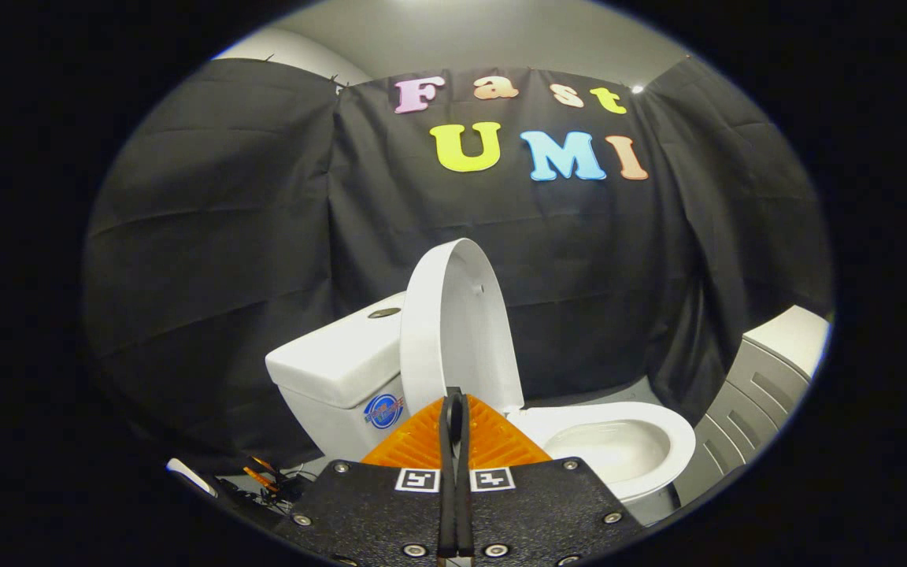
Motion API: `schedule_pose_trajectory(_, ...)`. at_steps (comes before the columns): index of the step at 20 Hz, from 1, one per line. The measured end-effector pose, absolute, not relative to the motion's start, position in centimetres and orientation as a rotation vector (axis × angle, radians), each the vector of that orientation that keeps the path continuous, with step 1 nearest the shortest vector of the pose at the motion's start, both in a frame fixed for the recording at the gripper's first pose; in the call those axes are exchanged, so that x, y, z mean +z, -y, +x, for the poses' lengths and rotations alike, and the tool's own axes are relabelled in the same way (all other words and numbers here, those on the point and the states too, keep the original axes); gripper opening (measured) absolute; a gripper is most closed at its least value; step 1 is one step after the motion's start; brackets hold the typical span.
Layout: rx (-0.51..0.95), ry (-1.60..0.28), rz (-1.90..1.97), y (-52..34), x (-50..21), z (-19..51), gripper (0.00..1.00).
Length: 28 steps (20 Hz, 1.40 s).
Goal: Open the toilet lid.
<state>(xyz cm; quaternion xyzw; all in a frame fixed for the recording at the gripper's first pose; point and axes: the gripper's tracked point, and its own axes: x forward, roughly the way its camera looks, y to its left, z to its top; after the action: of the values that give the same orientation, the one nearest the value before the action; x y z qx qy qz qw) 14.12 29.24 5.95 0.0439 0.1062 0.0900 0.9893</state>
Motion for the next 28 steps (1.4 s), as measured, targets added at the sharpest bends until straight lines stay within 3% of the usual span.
schedule_pose_trajectory(25,0.178,-0.204,-0.072,-31.6,6.5,14.4,0.0)
schedule_pose_trajectory(28,0.221,-0.212,-0.051,-31.9,6.5,14.3,0.05)
